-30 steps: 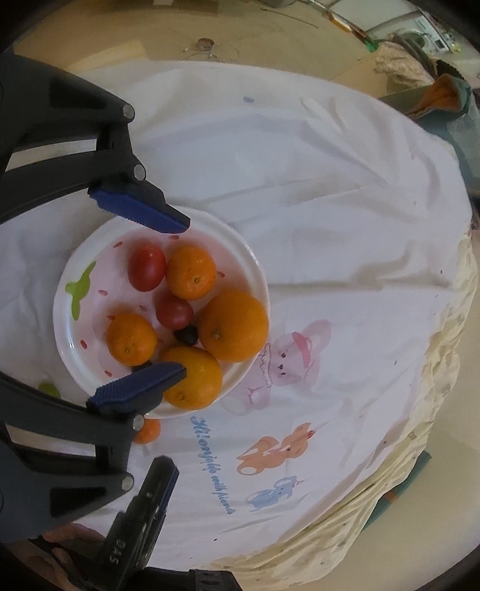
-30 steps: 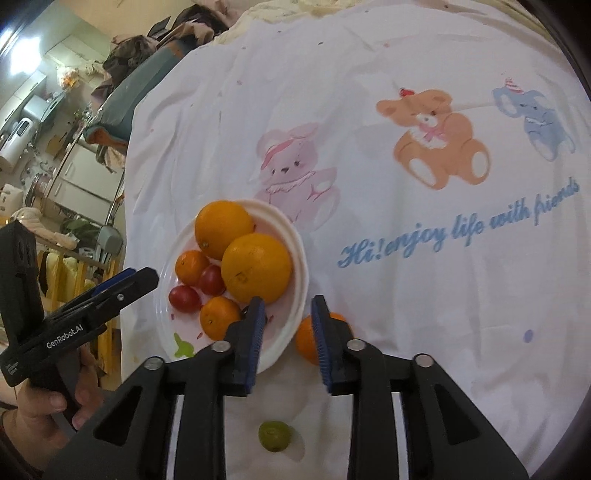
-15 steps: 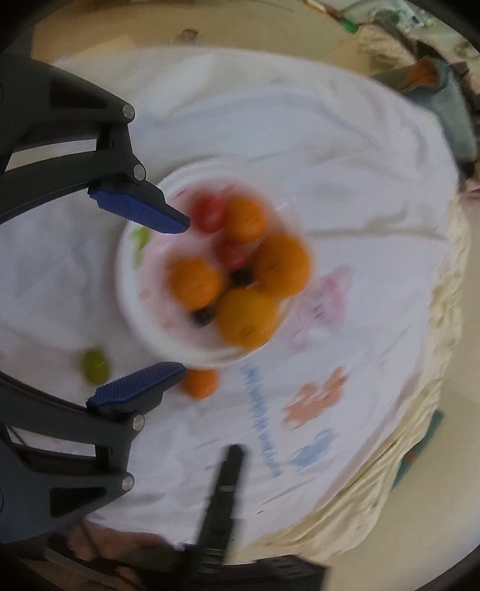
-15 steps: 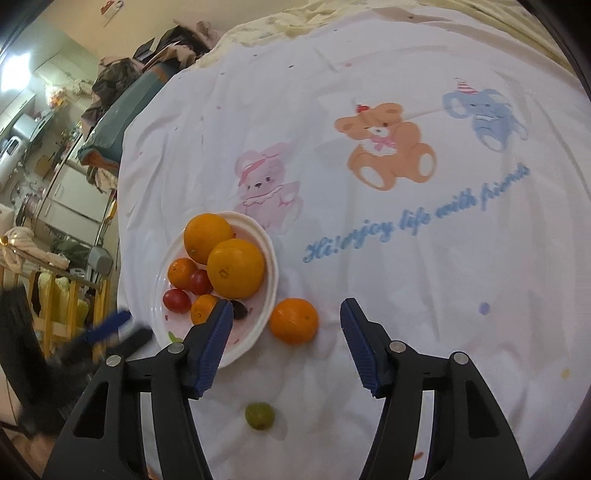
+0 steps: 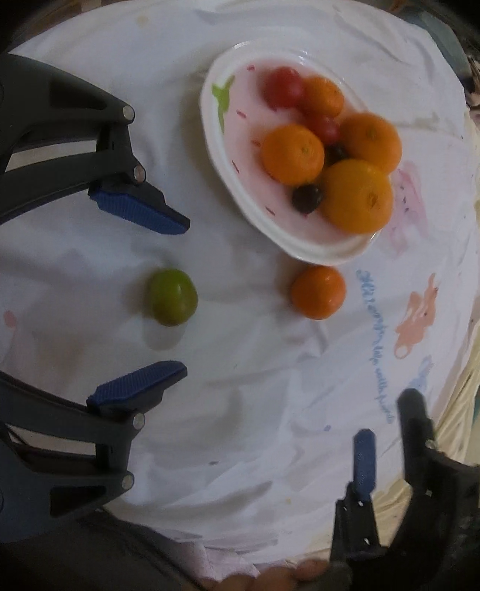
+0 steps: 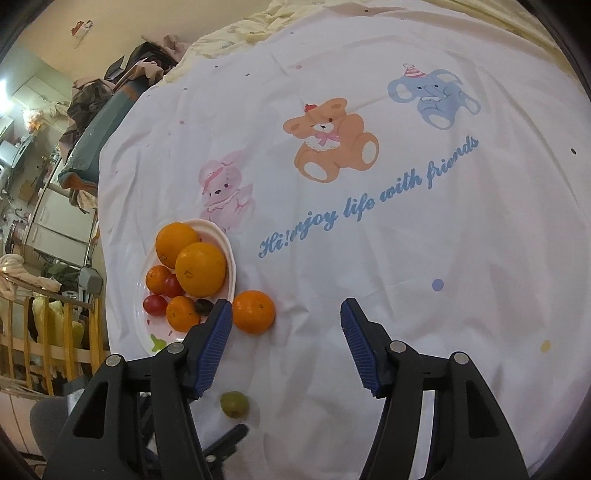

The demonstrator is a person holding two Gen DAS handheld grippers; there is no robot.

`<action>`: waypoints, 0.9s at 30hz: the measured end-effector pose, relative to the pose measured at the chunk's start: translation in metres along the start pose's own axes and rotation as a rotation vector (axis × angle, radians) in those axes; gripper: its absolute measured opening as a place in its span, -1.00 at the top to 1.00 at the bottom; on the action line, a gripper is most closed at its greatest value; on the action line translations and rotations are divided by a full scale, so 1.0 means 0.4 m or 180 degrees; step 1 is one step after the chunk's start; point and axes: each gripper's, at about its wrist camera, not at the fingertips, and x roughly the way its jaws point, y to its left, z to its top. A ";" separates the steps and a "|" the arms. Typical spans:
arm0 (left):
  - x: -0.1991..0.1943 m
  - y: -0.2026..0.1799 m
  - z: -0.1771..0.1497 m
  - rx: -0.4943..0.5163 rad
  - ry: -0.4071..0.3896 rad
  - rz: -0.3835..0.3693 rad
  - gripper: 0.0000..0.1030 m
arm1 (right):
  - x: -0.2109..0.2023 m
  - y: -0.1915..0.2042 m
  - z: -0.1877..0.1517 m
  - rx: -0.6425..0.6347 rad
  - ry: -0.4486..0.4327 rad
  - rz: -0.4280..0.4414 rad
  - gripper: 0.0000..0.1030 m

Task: Organize fruits
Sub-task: 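Grasp the green round fruit with the left tool, then grasp the last mandarin with the right tool while the left tool holds the green fruit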

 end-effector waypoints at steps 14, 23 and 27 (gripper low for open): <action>0.031 -0.012 -0.008 0.0132 0.0171 0.0007 0.41 | 0.017 0.009 0.000 -0.0061 0.0049 -0.0025 -0.24; -0.056 0.036 -0.001 -0.0124 0.0006 -0.0094 0.45 | 0.070 0.029 0.007 -0.0031 0.0191 0.0101 -0.24; -0.146 0.081 0.014 -0.0276 -0.0077 -0.0101 0.45 | 0.136 0.051 -0.005 -0.0067 0.0409 0.0154 -0.24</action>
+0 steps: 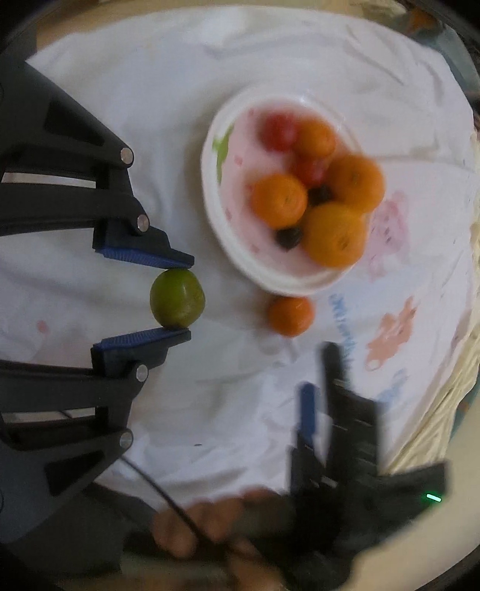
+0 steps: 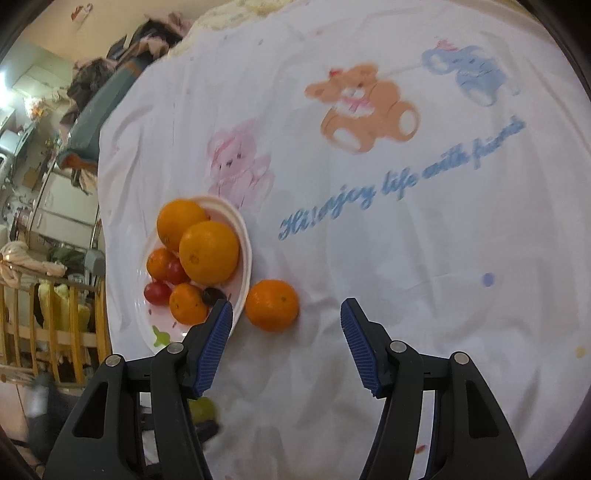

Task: Organize fruits
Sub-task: 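Grasp the last mandarin with the right tool while the left tool holds the green fruit, then lower the mandarin and green fruit onto the plate and open both tools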

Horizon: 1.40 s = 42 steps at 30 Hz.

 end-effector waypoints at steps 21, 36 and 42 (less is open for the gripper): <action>-0.119 0.223 0.103 -0.0650 -0.0409 0.0313 0.45 | 0.123 -0.014 0.004 0.0206 0.0223 0.0208 0.11; -0.107 0.256 0.093 -0.0803 -0.0329 0.0428 0.45 | 0.022 0.070 0.013 -0.0166 -0.0191 0.0441 0.15; -0.094 0.242 0.091 -0.0726 -0.0282 0.0457 0.45 | 0.072 0.134 -0.005 -0.0446 -0.0005 0.0420 0.15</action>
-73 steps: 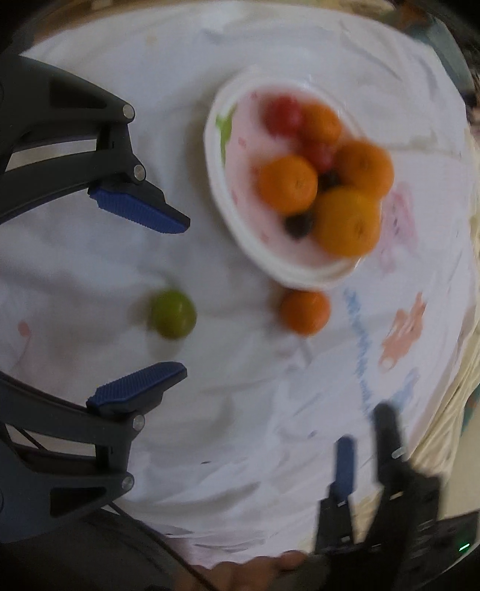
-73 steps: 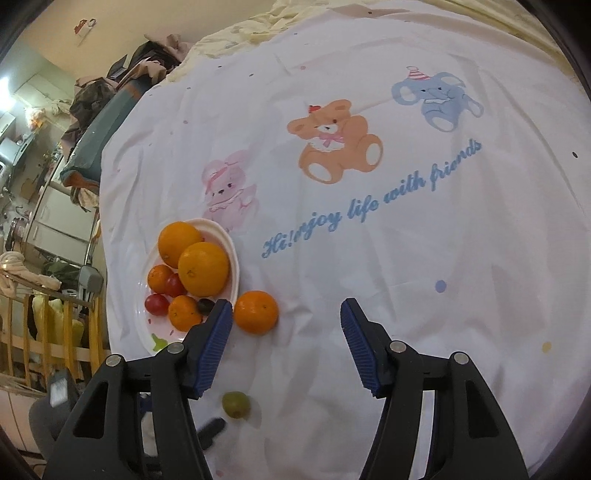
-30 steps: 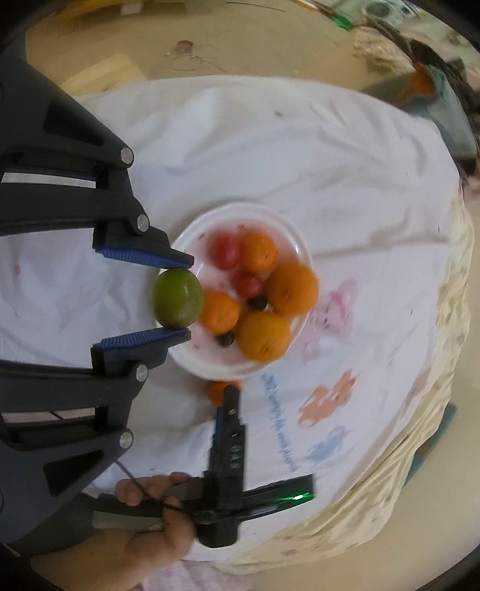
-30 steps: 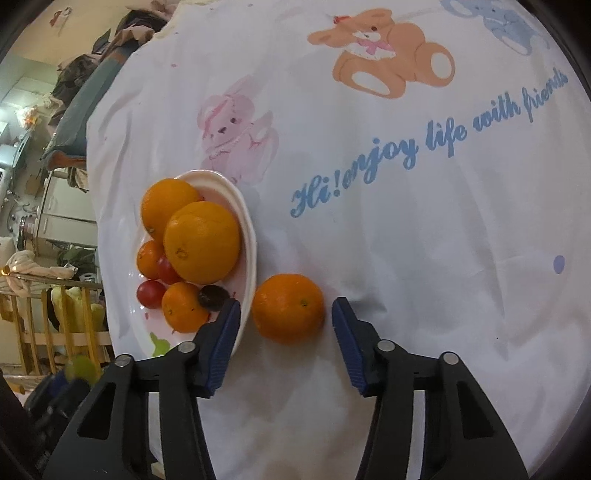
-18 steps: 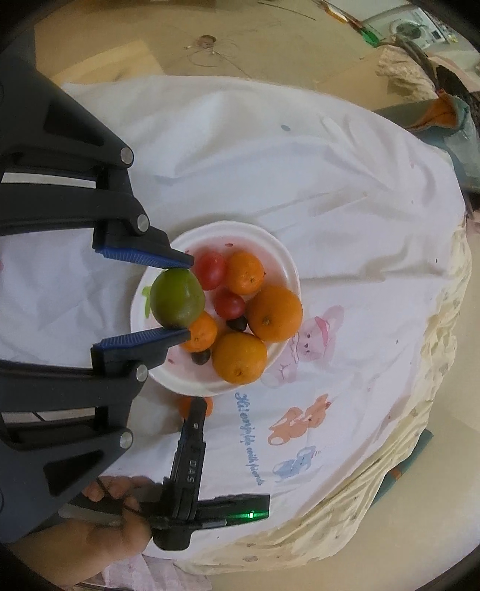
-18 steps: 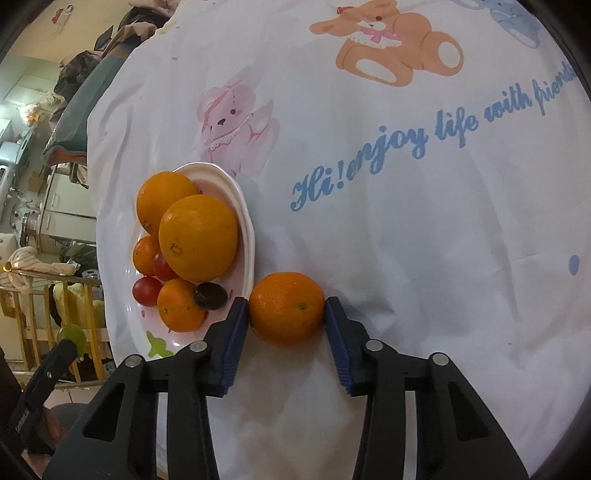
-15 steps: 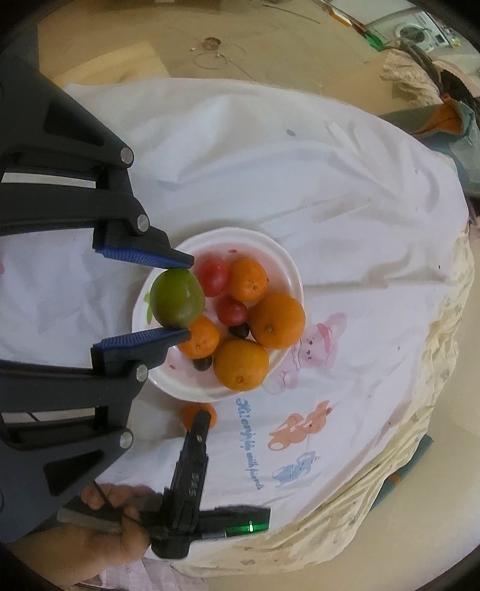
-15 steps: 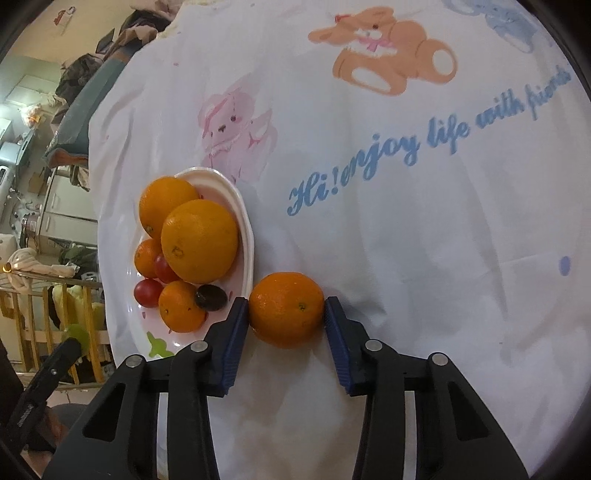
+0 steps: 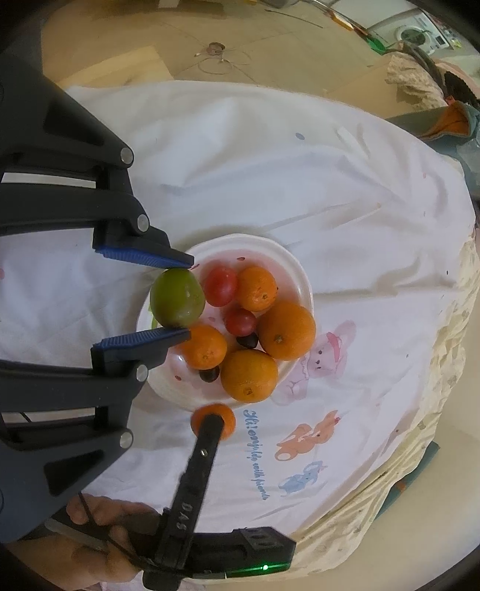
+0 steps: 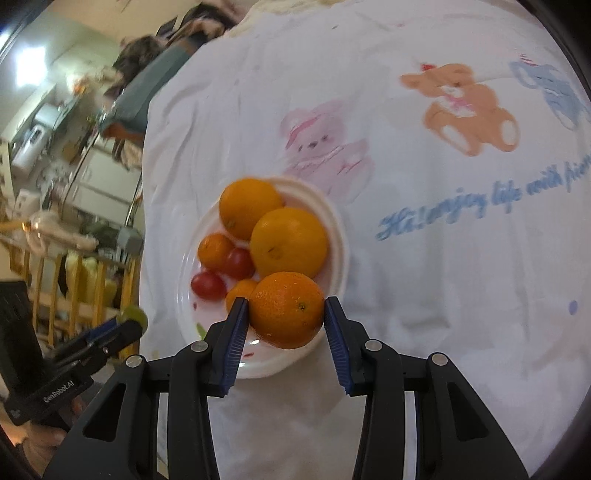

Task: Organize fruits
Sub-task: 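Lower the mandarin and green fruit onto the plate and open both tools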

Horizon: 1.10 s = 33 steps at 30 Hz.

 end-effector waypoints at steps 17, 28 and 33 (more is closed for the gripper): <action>0.021 0.001 -0.007 0.0008 0.0078 0.0062 0.45 | 0.008 0.008 -0.019 0.0048 0.0111 0.0110 -0.29; 0.127 -0.083 -0.031 0.0277 0.0294 -0.0019 0.45 | -0.074 -0.048 -0.001 0.0399 -0.0173 0.0029 -0.29; 0.172 -0.111 -0.034 0.0377 0.0331 0.0075 0.45 | -0.085 -0.045 0.002 0.0376 -0.0202 0.0006 -0.29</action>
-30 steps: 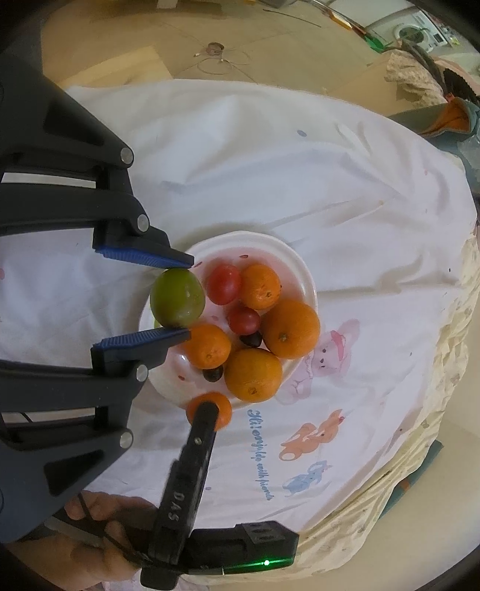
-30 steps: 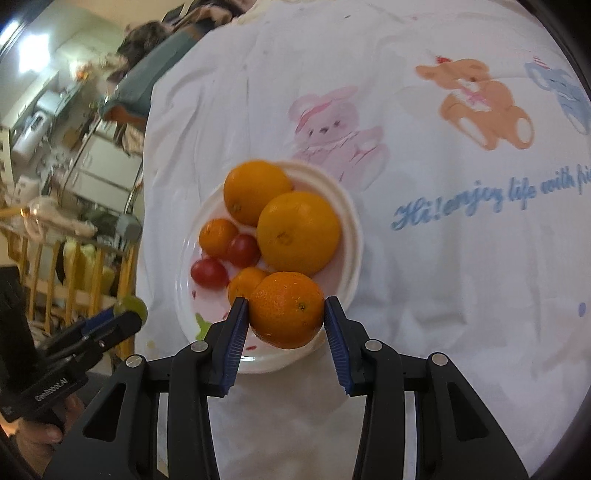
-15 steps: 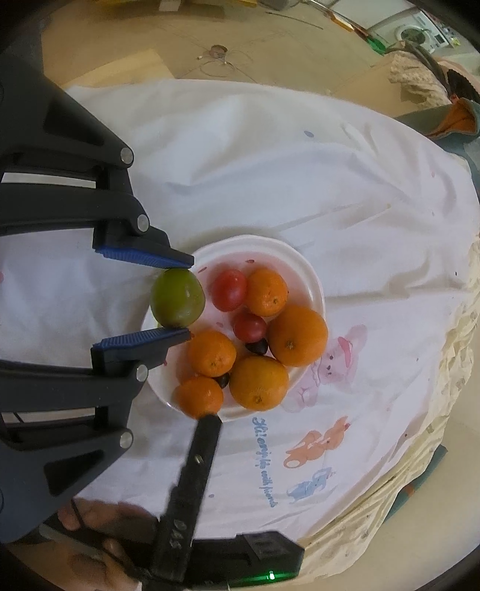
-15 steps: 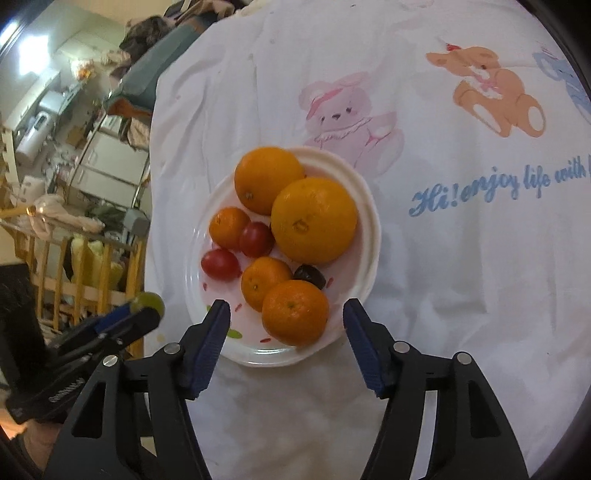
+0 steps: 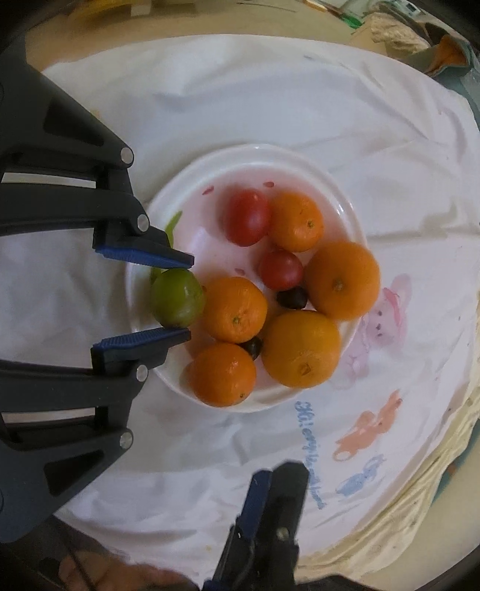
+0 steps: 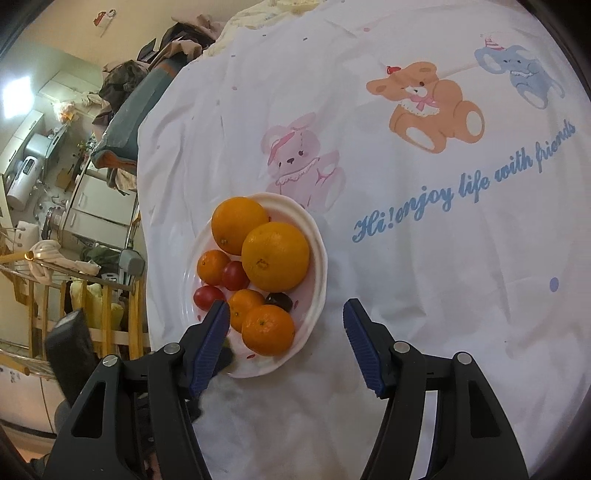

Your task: Organize fruits

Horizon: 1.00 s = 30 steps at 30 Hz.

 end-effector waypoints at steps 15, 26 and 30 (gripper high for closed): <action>-0.060 0.014 0.005 -0.0131 -0.0189 0.0041 -0.65 | -0.030 0.024 -0.004 -0.0151 -0.0101 -0.0068 -0.29; -0.275 0.059 -0.035 -0.0140 -0.1017 0.0269 -0.65 | -0.128 0.075 -0.085 -0.0510 -0.0391 -0.0253 -0.46; -0.330 0.096 -0.088 -0.0252 -0.1107 0.0291 -0.65 | -0.164 0.100 -0.136 -0.0611 -0.0581 -0.0373 -0.53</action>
